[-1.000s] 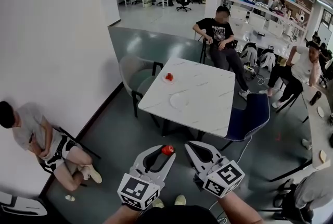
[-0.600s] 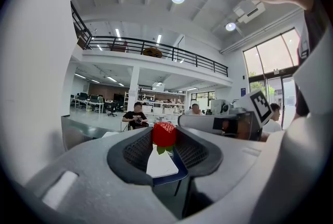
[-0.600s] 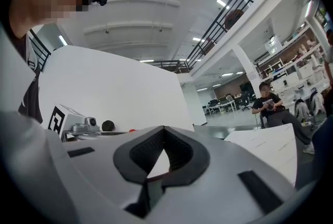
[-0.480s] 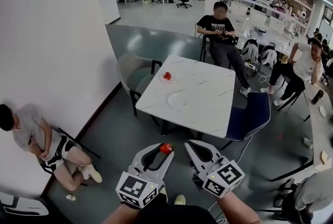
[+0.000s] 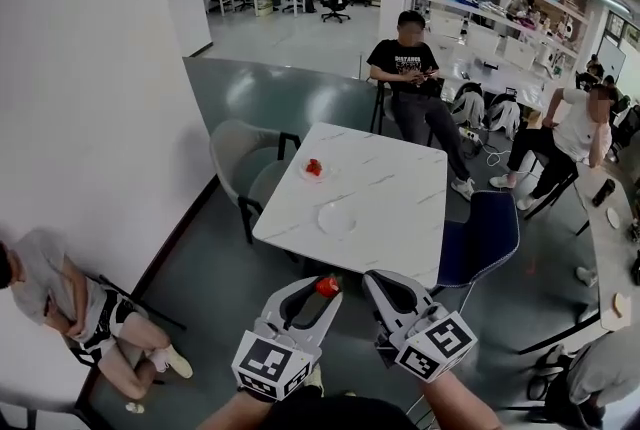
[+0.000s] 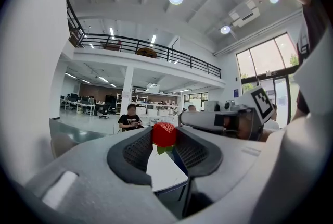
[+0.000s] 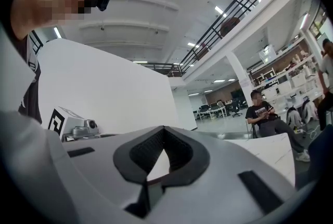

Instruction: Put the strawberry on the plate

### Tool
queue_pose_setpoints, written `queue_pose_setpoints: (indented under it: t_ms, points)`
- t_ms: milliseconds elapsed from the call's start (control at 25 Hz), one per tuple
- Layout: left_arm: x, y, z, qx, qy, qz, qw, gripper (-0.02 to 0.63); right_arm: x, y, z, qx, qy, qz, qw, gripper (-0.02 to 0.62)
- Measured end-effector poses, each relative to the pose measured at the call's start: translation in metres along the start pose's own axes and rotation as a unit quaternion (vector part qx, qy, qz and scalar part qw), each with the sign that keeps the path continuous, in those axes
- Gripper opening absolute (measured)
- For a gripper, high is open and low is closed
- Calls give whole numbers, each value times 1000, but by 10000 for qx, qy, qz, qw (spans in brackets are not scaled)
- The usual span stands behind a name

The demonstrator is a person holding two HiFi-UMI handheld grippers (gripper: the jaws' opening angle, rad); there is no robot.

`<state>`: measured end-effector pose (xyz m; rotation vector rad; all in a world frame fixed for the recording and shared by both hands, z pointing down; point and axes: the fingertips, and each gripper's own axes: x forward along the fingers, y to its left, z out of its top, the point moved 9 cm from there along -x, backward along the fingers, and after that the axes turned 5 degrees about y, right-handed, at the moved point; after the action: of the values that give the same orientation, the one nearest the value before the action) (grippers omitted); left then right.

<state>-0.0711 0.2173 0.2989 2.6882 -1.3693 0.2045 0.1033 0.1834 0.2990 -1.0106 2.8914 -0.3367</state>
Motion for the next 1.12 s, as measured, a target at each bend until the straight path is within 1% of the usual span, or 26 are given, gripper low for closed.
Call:
queue_pose_setpoints:
  t_ms: [120, 360, 680, 840, 1120]
  points:
    - [13, 28, 7, 51, -48, -155, 9999, 146, 24, -7, 6, -47, -53, -161, 9998, 2]
    - [38, 81, 8, 124, -83, -437, 9989, 144, 70, -24, 7, -52, -161, -495, 9986, 2]
    - [68, 128, -3, 72, 6, -617, 9981, 146, 110, -44, -2, 1, -61, -739, 9972, 2]
    - [90, 147, -9, 79, 69, -636, 9979, 144, 132, -64, -7, 57, -44, -739, 9972, 2]
    - [135, 173, -16, 84, 241, -487, 9985, 144, 168, -112, -7, 149, -2, -586, 9982, 2]
